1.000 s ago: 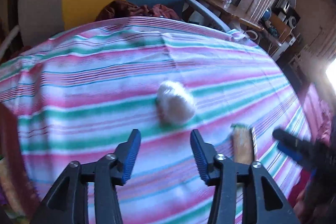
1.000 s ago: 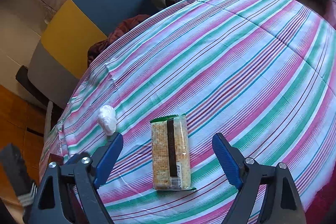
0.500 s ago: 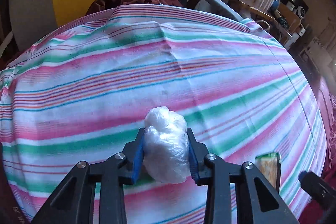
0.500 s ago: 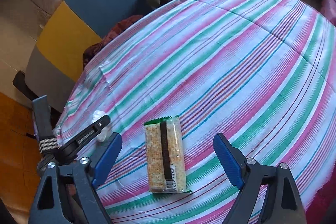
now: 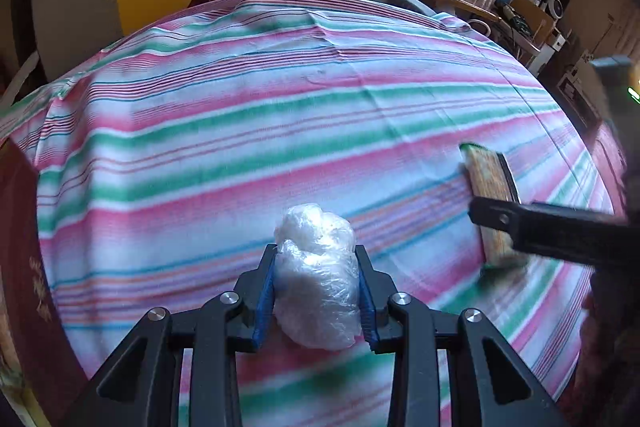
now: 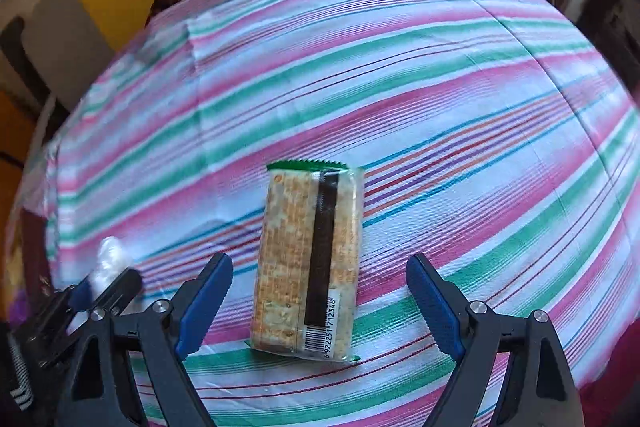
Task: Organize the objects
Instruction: 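Grasp the last cracker bar with the right tool while the left tool holds the ball, then carry the white wrapped ball into the gold tray and open the left tool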
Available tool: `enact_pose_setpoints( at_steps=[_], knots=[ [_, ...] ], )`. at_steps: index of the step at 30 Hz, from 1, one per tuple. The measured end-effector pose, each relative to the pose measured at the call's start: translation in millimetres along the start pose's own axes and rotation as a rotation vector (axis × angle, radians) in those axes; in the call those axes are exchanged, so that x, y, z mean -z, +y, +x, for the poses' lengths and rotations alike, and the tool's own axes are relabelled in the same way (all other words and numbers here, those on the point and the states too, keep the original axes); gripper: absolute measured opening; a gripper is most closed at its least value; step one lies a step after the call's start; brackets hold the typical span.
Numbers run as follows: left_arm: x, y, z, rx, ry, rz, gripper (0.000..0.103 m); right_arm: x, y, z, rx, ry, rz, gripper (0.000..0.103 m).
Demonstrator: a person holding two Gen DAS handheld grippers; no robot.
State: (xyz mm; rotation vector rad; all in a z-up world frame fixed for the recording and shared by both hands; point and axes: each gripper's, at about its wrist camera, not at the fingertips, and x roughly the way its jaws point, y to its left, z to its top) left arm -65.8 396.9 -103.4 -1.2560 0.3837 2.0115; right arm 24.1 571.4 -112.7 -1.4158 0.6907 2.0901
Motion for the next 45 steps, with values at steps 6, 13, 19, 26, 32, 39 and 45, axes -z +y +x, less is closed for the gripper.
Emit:
enact_pose_setpoints(
  at_steps=[6,13,19,26,32,39,45],
  knots=[
    [40,1,-23,0.008,-0.051,-0.011,0.035,8,7,10,0.083,0.022,-0.102,0.08],
    [70,-1,-31,-0.017,-0.144,0.04,0.037,12,10,3,0.082,-0.02,-0.144,0.049],
    [72,1,-31,-0.007,-0.154,0.051,0.037,10,12,8,0.061,-0.023,-0.137,0.051],
    [77,1,-34,-0.013,-0.167,0.061,0.037,12,13,7,0.083,-0.043,-0.168,0.051],
    [79,1,-35,-0.011,-0.177,0.058,0.036,13,22,5,0.125,-0.051,-0.215,0.048],
    [79,0,-41,-0.019,-0.168,0.038,0.033,8,31,14,0.136,-0.068,-0.254,0.048],
    [79,-4,-86,0.003,-0.246,0.029,0.033,12,32,12,0.14,-0.082,-0.272,0.048]
  ],
)
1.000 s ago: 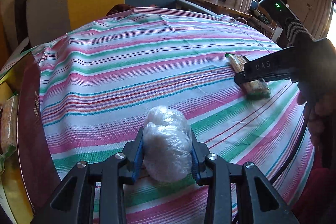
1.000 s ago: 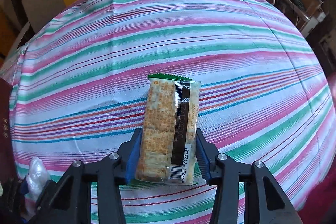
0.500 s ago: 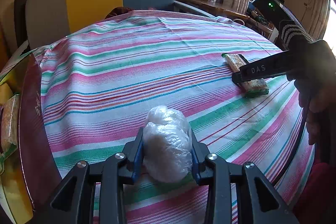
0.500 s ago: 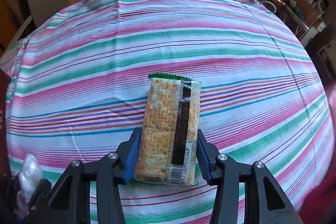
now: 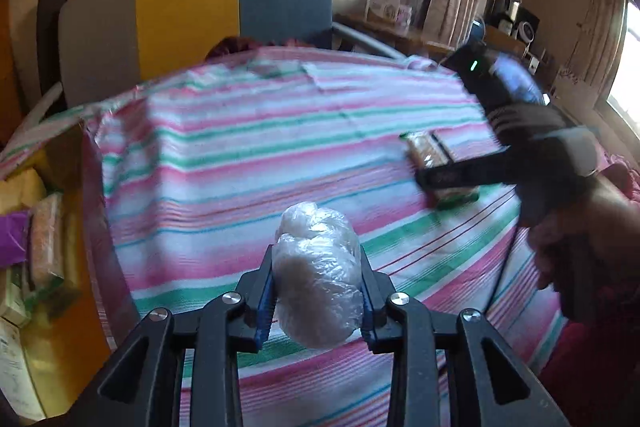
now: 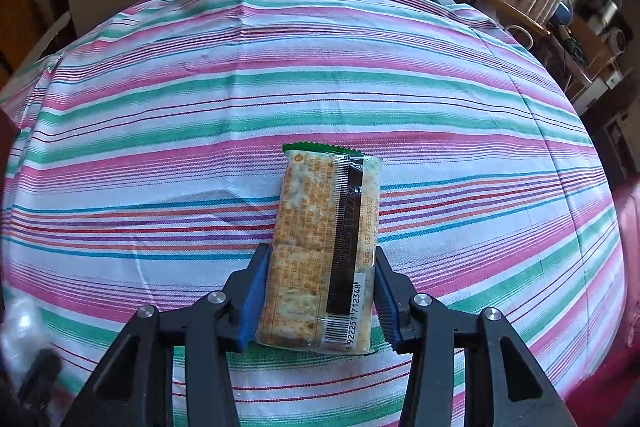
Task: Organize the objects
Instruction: 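Carry the white wrapped ball into the gold tray and open the left tool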
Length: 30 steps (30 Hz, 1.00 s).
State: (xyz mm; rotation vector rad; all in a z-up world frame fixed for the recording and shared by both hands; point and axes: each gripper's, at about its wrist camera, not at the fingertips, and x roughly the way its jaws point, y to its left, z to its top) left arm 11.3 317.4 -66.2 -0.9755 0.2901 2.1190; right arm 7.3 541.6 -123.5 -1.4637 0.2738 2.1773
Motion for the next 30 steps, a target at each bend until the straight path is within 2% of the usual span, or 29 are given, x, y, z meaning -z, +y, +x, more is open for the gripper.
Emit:
enact_pose_setpoints(
  at_steps=[6,14,23,28,30],
  knots=[
    [-12,14,-56,-0.065,-0.094,-0.023,0.034,1,2,-1,0.007,-0.01,-0.008,0.048],
    [-10,67,-95,-0.204,-0.129,-0.123,0.034,5,7,-5,0.023,-0.02,-0.027,0.048],
    [11,122,-105,-0.309,-0.109,-0.239,0.034,7,9,-6,0.037,-0.027,-0.043,0.048],
    [22,142,-100,-0.323,-0.085,-0.289,0.034,9,12,-9,0.044,-0.03,-0.049,0.048],
    [27,152,-96,-0.301,-0.067,-0.325,0.034,9,12,-9,0.045,-0.031,-0.051,0.048]
  ],
)
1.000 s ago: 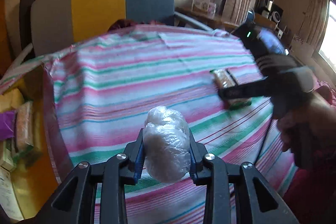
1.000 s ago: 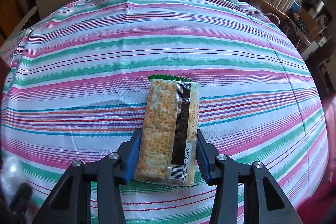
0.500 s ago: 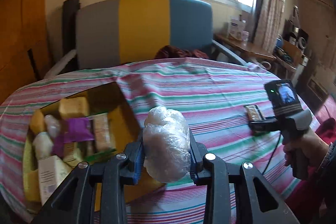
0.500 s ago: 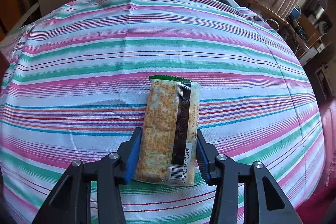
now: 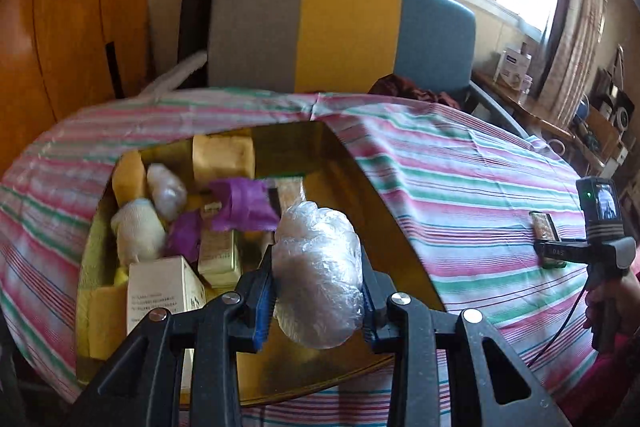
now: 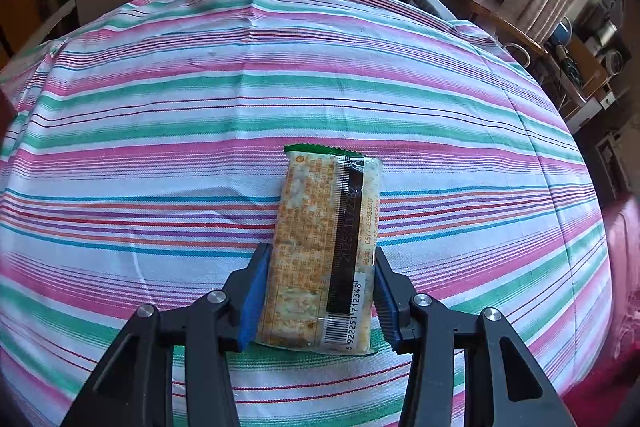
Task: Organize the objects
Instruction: 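Carry the white wrapped ball into the gold tray and open the left tool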
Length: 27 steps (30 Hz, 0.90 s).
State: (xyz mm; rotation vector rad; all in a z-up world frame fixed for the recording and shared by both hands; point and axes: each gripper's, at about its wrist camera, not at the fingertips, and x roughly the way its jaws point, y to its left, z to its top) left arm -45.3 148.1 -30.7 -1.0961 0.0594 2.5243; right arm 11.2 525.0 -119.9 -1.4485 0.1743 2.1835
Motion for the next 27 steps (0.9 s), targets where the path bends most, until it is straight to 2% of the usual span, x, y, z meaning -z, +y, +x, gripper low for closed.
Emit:
enact_pose_setpoints(
  at_steps=[4,8,15,19,27],
  knots=[
    [4,19,12,-0.003,0.041,-0.063,0.034,-1,0,0,0.006,-0.002,-0.008,0.048],
    [6,26,20,-0.029,0.062,-0.065,0.035,0,1,-1,0.005,-0.002,-0.009,0.048],
    [18,37,41,-0.07,0.144,-0.077,0.038,-1,-2,-1,0.004,-0.001,-0.013,0.048],
    [20,39,33,-0.07,0.115,-0.061,0.043,-1,-1,-1,0.006,-0.001,-0.014,0.048],
    [17,51,3,-0.037,0.052,-0.093,0.044,-3,-2,-1,0.009,-0.002,-0.021,0.048]
  ],
)
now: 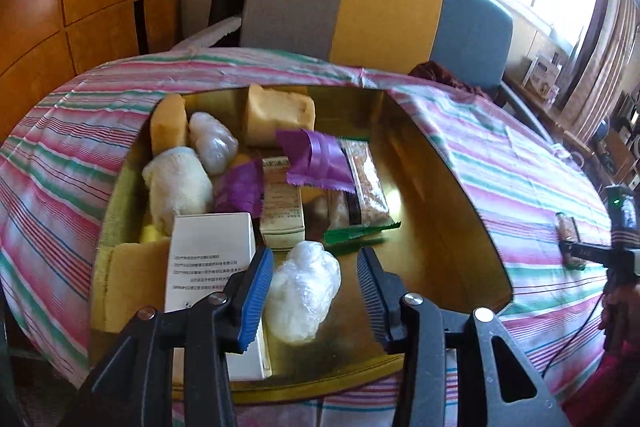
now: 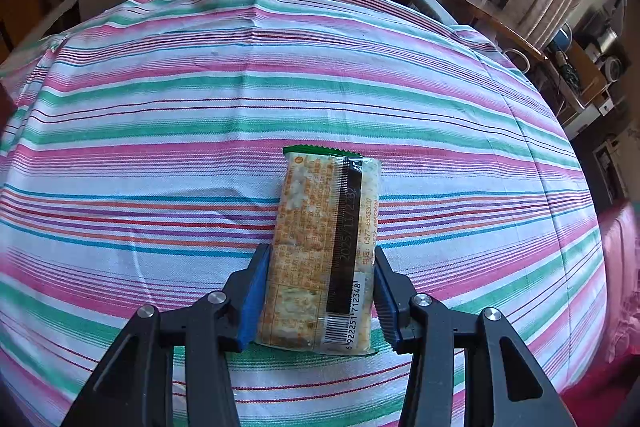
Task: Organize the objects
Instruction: 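Carry the white wrapped ball into the gold tray and open the left tool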
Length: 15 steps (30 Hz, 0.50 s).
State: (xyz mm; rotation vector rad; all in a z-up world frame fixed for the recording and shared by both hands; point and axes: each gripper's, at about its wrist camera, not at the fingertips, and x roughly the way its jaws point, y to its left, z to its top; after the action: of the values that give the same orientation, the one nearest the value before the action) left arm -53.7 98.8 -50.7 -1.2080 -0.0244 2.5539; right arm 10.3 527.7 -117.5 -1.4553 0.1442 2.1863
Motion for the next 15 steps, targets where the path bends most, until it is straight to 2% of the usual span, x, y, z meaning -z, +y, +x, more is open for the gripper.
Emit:
enact_pose_setpoints(
  at_steps=[5,10,15],
  knots=[
    [-3,8,-15,0.039,-0.026,-0.024,0.045,-2,-4,1,-0.017,0.004,0.024,0.048],
    [-8,22,-36,0.056,-0.08,-0.055,0.045,-5,-2,-11,-0.109,-0.026,0.052,0.048],
    [-11,42,-53,-0.017,-0.131,-0.08,0.045,-7,30,-54,-0.26,-0.104,0.03,0.048]
  ],
)
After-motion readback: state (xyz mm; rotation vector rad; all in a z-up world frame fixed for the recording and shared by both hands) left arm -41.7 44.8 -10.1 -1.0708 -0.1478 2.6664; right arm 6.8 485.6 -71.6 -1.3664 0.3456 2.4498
